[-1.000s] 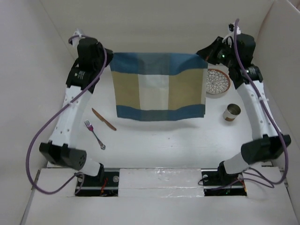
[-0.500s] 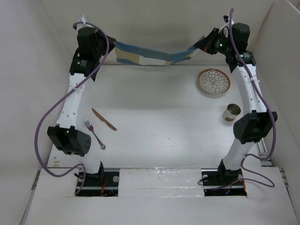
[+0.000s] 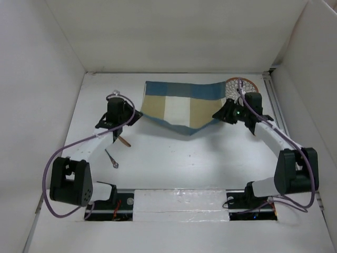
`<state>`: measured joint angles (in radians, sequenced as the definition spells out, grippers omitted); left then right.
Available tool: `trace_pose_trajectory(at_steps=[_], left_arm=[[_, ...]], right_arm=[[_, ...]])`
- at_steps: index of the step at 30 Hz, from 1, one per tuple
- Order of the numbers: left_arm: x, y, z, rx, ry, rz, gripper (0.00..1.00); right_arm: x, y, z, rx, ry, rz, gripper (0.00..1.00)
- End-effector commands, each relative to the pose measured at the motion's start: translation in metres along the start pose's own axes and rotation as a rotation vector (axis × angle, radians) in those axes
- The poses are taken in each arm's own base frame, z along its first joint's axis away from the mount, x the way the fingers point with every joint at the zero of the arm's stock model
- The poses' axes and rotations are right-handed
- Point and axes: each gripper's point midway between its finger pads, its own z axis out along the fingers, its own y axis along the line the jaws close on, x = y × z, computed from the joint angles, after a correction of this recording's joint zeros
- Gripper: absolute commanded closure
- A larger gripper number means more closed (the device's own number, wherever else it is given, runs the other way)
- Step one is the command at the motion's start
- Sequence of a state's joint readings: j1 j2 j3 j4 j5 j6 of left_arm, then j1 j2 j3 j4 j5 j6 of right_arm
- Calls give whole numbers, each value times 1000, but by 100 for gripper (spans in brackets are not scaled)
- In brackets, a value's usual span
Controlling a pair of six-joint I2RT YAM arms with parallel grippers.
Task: Set the dinner table for one person
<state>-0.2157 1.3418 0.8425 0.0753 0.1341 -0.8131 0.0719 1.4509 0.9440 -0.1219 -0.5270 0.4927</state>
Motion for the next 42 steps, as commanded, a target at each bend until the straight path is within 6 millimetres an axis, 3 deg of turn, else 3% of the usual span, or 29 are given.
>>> trace_pose_trajectory(at_steps=[1,3,4,5,6,8,11,14,15,17,18,19,20,21,22,23,24,25,26,27,28,29,30,31,32,34,35,38,42], left_arm=[[-24,-42,-38,197,-127,-7,100],[-5,-21,-41,158,-83,-12,100],[-4,-21,-50,166,-92,1,100],[-2,-19,-54,162,-90,11,100],[3,-6,-56,117,-86,5,100],[-2,-11,-73,140,-124,22,80],[-10,-19,-93,176,-171,38,31],[-18,-32,-98,236,-212,58,8],[-14,-31,-86,237,-182,72,0],[-25,-63,-79,339,-176,132,0],[-18,-56,-50,301,-111,135,0],[-18,-60,-38,307,-88,145,0],[-31,-76,-30,325,-94,158,0],[-33,-77,-16,310,-79,155,0],[-23,-59,17,240,-15,149,0],[-23,-57,31,213,11,143,0],[-34,-69,42,203,20,141,0],[-22,-49,73,136,83,139,0],[-19,-47,86,103,104,153,0],[-25,-61,93,80,118,169,0],[-24,-55,105,21,119,189,0],[-10,-37,127,-52,162,203,0],[0,-40,134,-78,182,229,0],[-2,-45,139,-102,180,237,0],[8,-28,152,-150,210,236,0],[16,-17,159,-202,225,233,0],[18,-11,162,-229,226,219,0],[26,24,164,-344,213,205,0],[38,53,165,-415,225,181,0]], right_arm=[[-22,36,-31,-91,-181,-133,55],[-10,35,-48,-80,-217,-134,30],[-11,32,-55,-55,-247,-126,21],[-12,32,-62,-35,-268,-126,5],[-18,40,-76,-39,-317,-144,0],[-20,42,-84,-21,-326,-140,0],[-25,54,-88,-31,-313,-177,0],[-26,45,-67,-1,-274,-181,0],[-26,41,-58,1,-251,-192,0],[-27,23,-30,40,-183,-178,0],[-28,18,-21,49,-165,-169,0],[-29,10,-8,64,-138,-155,0],[-30,6,-4,77,-132,-149,0],[-28,1,0,92,-126,-143,0],[-31,2,1,92,-127,-144,0],[-33,3,1,87,-136,-137,0],[-30,2,5,95,-128,-137,0],[-30,2,5,95,-128,-137,0],[-30,2,5,94,-128,-128,0],[-30,2,5,94,-128,-128,0],[-30,2,5,94,-128,-128,0],[-30,2,5,94,-128,-128,0],[-30,2,5,94,-128,-128,0],[-30,2,5,94,-128,-128,0],[-30,2,5,94,-128,-128,0],[-31,4,3,91,-135,-141,0],[-26,0,3,99,-120,-143,0],[-31,1,-4,102,-136,-141,0],[-41,1,-17,98,-167,-145,0]])
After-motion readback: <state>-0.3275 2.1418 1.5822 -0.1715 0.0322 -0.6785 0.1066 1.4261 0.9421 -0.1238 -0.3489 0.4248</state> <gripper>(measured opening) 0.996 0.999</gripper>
